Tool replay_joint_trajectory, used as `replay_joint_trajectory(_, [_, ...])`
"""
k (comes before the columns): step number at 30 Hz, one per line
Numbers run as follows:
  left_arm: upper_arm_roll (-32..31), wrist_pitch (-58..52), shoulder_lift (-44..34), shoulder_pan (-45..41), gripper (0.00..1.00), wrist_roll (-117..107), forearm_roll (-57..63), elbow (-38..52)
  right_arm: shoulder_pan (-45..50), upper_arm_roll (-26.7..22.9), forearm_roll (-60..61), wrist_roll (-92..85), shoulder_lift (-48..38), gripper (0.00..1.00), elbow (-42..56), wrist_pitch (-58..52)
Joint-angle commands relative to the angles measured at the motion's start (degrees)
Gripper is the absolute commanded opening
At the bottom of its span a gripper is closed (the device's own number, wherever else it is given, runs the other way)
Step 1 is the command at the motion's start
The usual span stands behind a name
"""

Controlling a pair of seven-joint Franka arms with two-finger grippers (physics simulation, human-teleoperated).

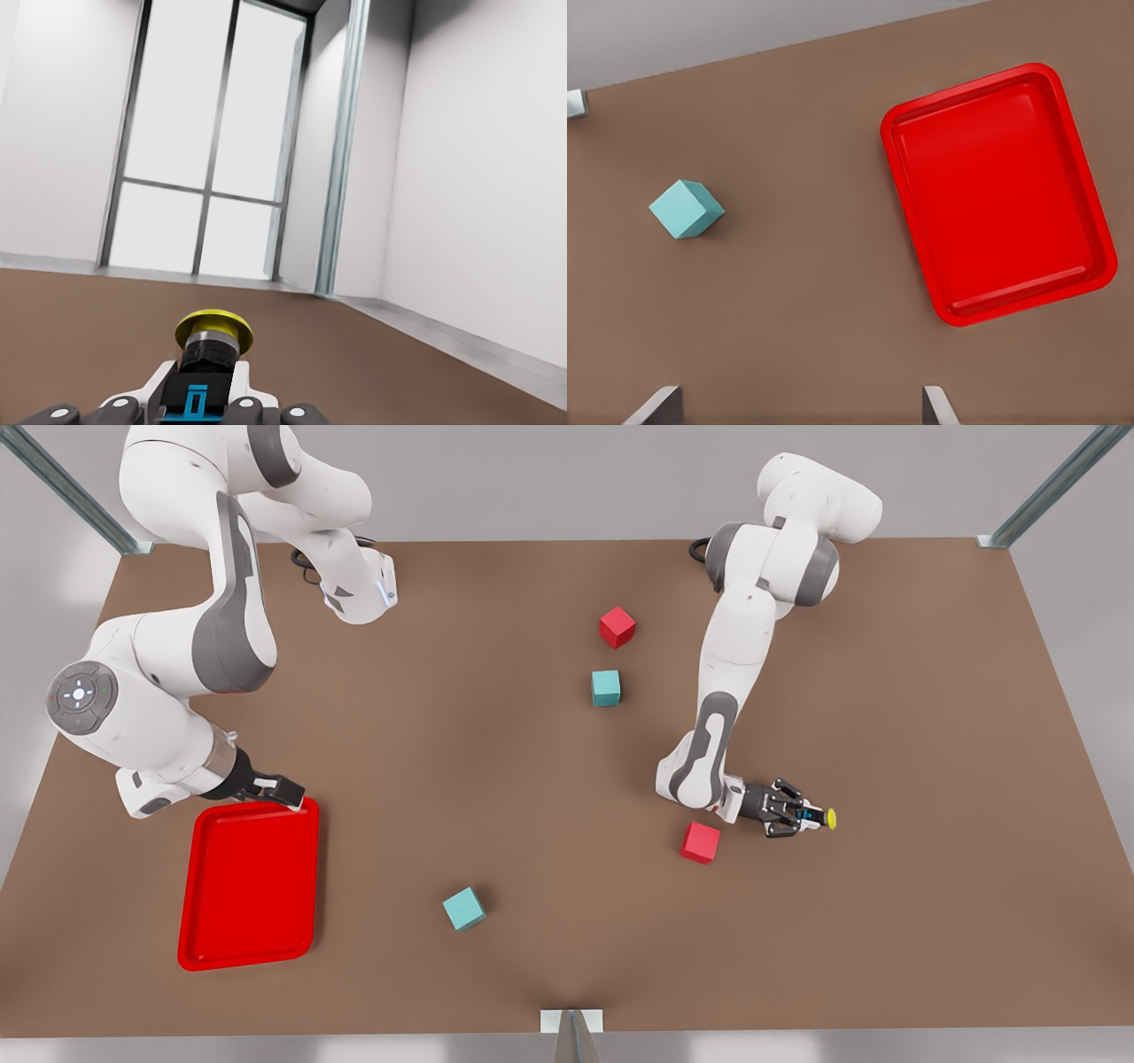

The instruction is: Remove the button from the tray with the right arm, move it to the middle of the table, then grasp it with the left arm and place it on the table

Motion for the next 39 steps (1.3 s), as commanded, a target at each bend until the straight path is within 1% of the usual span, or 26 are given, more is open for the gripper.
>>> replay_joint_trajectory(1, [-1.21, -0.73, 2.10, -0.63, 0.38, -2.51, 0.16, 0.11, -0.13, 0.00, 0.09, -0.06, -0.07, 1.00, 0.04, -0.26])
replay_joint_trajectory(16, [-3.93, 4.11, 2.54, -0.63, 0.38, -1.46, -1.25, -0.15, 0.14, 0.26, 0.44, 0.03, 0.19, 1.00, 0.31, 0.44])
replay_joint_trajectory(22, [-5.69, 4.28, -0.45, -0.54, 0.38, 1.97, -3.09, -1.20, 0.22, 0.61, 0.18, 0.12, -0.07, 1.00, 0.13, 0.35])
replay_joint_trajectory(24, [-5.60, 5.42, -0.54, -0.54, 0.38, 2.06, -3.45, -1.38, 0.49, 0.61, 0.27, 0.21, 0.01, 1.00, 0.13, 0.44])
replay_joint_trajectory(26, [-5.69, 5.51, -0.54, -0.54, 0.38, 1.97, -3.45, -1.38, 1.02, 0.61, 0.18, 4.51, 0.10, 1.00, 0.31, 0.44])
replay_joint_trajectory(33, [-7.89, 5.43, -0.89, -0.72, 0.38, 2.15, -4.94, -1.29, 1.28, 1.05, 0.09, 4.60, 0.10, 1.00, 0.31, 0.53])
replay_joint_trajectory(39, [-9.64, 5.52, -2.74, -0.19, 0.38, 4.78, -6.52, -1.38, 1.81, 0.96, 0.09, 4.60, 0.28, 1.00, 0.40, 0.53])
